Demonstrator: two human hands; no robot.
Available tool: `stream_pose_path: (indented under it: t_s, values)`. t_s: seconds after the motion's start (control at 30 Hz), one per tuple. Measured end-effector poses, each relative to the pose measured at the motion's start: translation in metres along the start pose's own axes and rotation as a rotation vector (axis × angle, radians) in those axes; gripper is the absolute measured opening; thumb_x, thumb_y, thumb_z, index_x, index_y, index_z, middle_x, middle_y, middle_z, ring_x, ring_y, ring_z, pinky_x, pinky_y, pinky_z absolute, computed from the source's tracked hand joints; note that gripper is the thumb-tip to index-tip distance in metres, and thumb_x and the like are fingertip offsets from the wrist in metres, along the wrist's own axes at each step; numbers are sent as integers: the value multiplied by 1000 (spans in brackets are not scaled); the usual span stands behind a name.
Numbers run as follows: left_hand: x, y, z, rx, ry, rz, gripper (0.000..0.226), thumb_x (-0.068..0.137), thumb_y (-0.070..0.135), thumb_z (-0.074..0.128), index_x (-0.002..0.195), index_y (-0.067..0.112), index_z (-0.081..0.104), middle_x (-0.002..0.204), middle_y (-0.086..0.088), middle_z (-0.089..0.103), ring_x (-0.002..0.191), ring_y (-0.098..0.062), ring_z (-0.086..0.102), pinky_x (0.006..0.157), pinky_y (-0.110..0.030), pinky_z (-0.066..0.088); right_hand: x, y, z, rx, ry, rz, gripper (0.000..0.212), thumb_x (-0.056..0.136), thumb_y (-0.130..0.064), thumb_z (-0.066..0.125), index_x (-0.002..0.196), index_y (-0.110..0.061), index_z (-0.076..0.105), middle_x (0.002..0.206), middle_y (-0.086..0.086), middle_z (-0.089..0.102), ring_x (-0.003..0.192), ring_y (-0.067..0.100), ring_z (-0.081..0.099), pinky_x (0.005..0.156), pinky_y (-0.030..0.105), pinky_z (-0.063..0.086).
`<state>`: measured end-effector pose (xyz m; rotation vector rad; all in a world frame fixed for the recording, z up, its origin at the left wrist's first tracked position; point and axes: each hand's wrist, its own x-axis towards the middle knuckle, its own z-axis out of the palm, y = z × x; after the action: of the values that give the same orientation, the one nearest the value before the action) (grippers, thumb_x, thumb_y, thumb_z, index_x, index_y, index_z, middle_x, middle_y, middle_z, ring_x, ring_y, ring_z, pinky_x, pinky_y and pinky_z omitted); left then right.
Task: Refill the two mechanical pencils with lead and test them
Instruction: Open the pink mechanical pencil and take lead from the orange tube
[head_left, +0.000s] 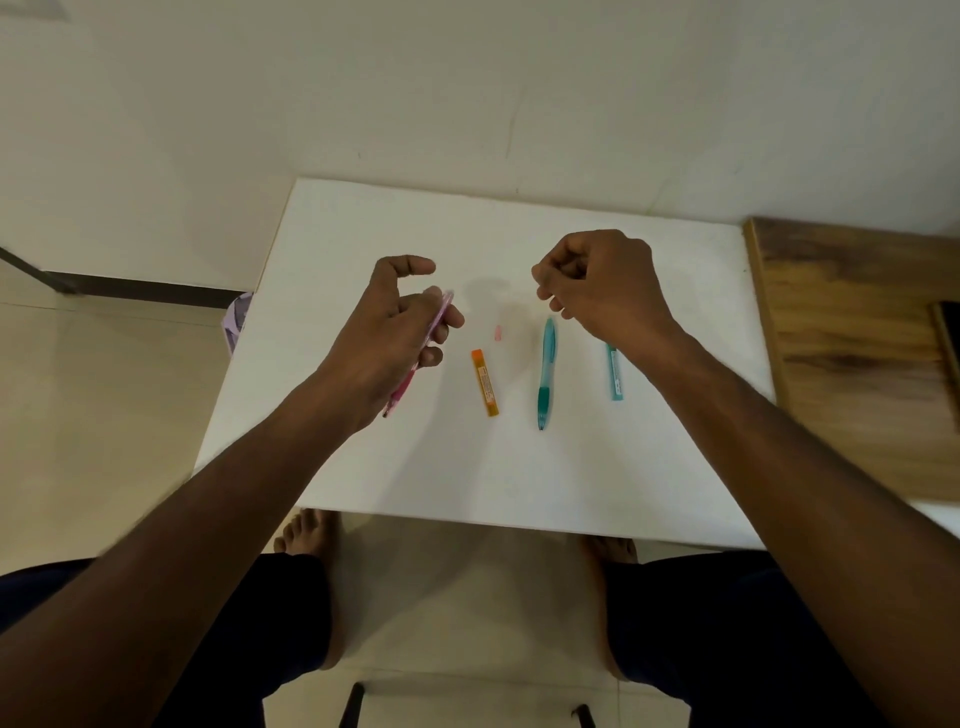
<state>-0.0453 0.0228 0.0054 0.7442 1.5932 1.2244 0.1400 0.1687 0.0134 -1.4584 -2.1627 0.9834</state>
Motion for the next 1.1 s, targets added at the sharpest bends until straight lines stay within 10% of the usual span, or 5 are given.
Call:
stream_pose_path:
  t_s: [0.2,0.57,1.1]
  values:
    - [3,-2,-2,62,61,-30,23,110,28,55,110,24,78,89,9,71,74,-4,64,63,-20,55,-14,-1,17,-256,-232,-67,19,88,-38,84,85,-21,77,73,-12,71,66,2,66,63,7,44]
    - [4,0,-1,-71,41,-50,12,109,29,60,113,26,71,90,1,69,72,-10,55,58,-23,47,-18,3,64,-384,-281,-57,35,79,-59,84,84,-27,71,78,-8,64,78,9,54,58,20,32]
    - [10,-2,-5,-11,62,-130,23,105,30,65,112,12,77,79,8,72,64,-6,53,54,-19,45,-21,-3,74,-298,-280,24,26,72,-40,88,74,-21,72,69,-5,68,66,13,67,56,22,50]
